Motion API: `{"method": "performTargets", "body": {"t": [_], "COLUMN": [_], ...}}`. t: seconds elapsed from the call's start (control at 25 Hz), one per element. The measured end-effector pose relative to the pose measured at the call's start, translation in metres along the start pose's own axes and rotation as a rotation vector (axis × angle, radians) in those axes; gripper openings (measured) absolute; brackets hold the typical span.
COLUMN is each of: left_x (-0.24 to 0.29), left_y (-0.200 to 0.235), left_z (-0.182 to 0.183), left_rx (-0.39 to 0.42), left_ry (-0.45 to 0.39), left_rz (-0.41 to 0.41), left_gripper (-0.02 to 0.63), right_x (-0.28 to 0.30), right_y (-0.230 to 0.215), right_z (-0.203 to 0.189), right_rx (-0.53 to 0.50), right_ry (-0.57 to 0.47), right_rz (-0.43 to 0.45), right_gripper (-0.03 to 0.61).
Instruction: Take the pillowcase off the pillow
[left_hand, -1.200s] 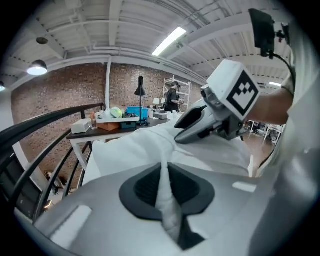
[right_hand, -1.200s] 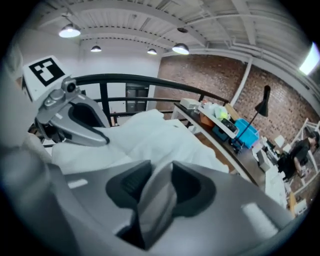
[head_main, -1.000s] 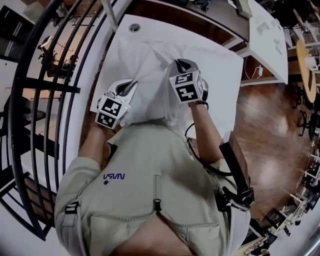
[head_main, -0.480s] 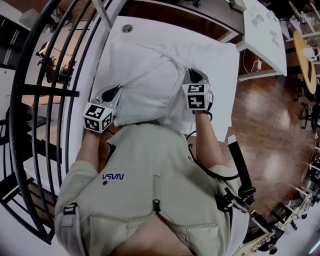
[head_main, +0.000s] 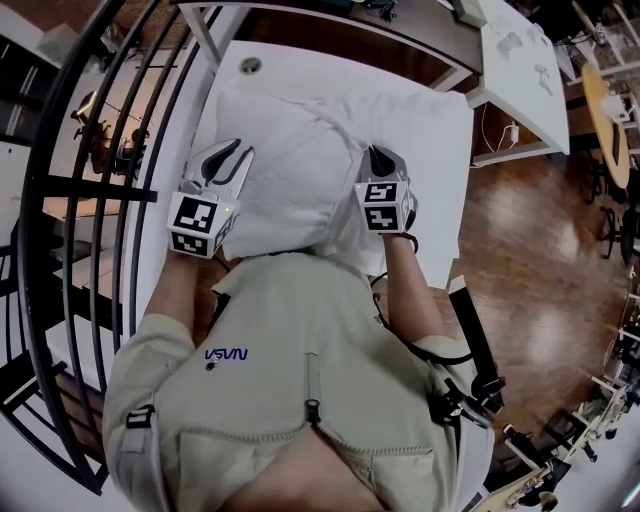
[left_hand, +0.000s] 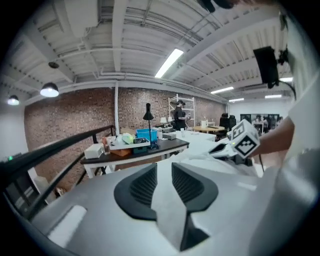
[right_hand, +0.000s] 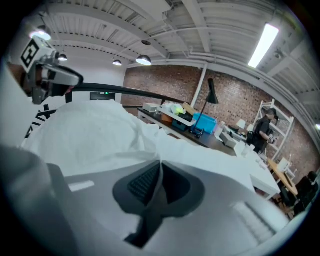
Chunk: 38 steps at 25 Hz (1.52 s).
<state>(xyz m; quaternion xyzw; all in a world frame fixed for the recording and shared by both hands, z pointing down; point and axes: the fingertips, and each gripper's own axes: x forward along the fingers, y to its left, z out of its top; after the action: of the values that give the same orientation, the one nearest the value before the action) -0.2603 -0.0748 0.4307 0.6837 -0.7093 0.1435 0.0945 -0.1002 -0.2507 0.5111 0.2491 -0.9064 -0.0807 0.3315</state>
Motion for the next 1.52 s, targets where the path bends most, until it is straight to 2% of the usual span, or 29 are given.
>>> {"method": "performTargets", "body": {"t": [0.08, 0.2, 0.24, 0.32, 0.44, 0.56, 0.72, 0.84, 0.92, 1.04, 1.16, 1.24, 1.28, 1.32, 1.36, 1.52], "left_x": [0.034, 0.090, 0.103, 0.121, 0.127, 0.125, 0.110, 0.093, 0.080, 0.064, 0.050, 0.044, 0.041, 0.038, 0.034, 0.024], "left_y": [0.006, -0.001, -0.005, -0.010, -0.016, -0.024, -0.037, -0.049, -0.058, -0.071, -0.079, -0.082, -0.082, -0.082, -0.081, -0.074], "left_z": [0.009, -0.005, -0.017, -0.042, -0.058, -0.057, -0.048, -0.037, -0.030, -0.020, -0.011, -0.009, -0.008, -0.007, -0.006, 0.002], "left_rx": [0.075, 0.108, 0.113, 0.122, 0.132, 0.161, 0.167, 0.160, 0.156, 0.159, 0.161, 0.162, 0.162, 0.159, 0.154, 0.135], "left_ry": [0.049, 0.195, 0.261, 0.378, 0.431, 0.414, 0.343, 0.275, 0.237, 0.196, 0.165, 0.155, 0.151, 0.144, 0.135, 0.097], "left_rz": [-0.001, -0.103, -0.132, -0.152, -0.156, -0.139, -0.107, -0.091, -0.086, -0.079, -0.073, -0.068, -0.066, -0.064, -0.062, -0.046], "left_gripper": [0.110, 0.251, 0.273, 0.263, 0.143, 0.050, 0.034, 0.031, 0.031, 0.029, 0.028, 0.028, 0.028, 0.026, 0.026, 0.028], "right_x": [0.000, -0.001, -0.002, -0.002, -0.003, -0.011, -0.030, -0.034, -0.025, 0.004, 0.032, 0.039, 0.040, 0.040, 0.041, 0.042], "right_y": [0.000, 0.006, 0.008, 0.011, 0.008, 0.003, 0.009, 0.020, 0.026, 0.034, 0.049, 0.059, 0.060, 0.060, 0.058, 0.038], "right_z": [-0.001, -0.002, -0.001, 0.002, 0.006, 0.019, 0.074, 0.120, 0.139, 0.143, 0.123, 0.110, 0.107, 0.107, 0.109, 0.118], "right_rx": [-0.002, 0.007, 0.003, -0.020, -0.041, 0.004, 0.044, 0.012, -0.023, -0.080, -0.136, -0.170, -0.177, -0.185, -0.192, -0.169], "right_ry": [-0.005, -0.009, -0.013, -0.024, -0.024, -0.034, -0.145, -0.227, -0.236, -0.160, -0.002, 0.077, 0.093, 0.096, 0.090, 0.046], "right_rz": [0.002, 0.011, 0.011, 0.014, 0.041, 0.114, 0.244, 0.304, 0.329, 0.354, 0.414, 0.444, 0.437, 0.420, 0.398, 0.292], "right_gripper": [0.006, 0.006, 0.006, 0.008, 0.008, 0.022, 0.133, 0.135, 0.137, 0.164, 0.199, 0.195, 0.163, 0.062, 0.011, 0.009]}}
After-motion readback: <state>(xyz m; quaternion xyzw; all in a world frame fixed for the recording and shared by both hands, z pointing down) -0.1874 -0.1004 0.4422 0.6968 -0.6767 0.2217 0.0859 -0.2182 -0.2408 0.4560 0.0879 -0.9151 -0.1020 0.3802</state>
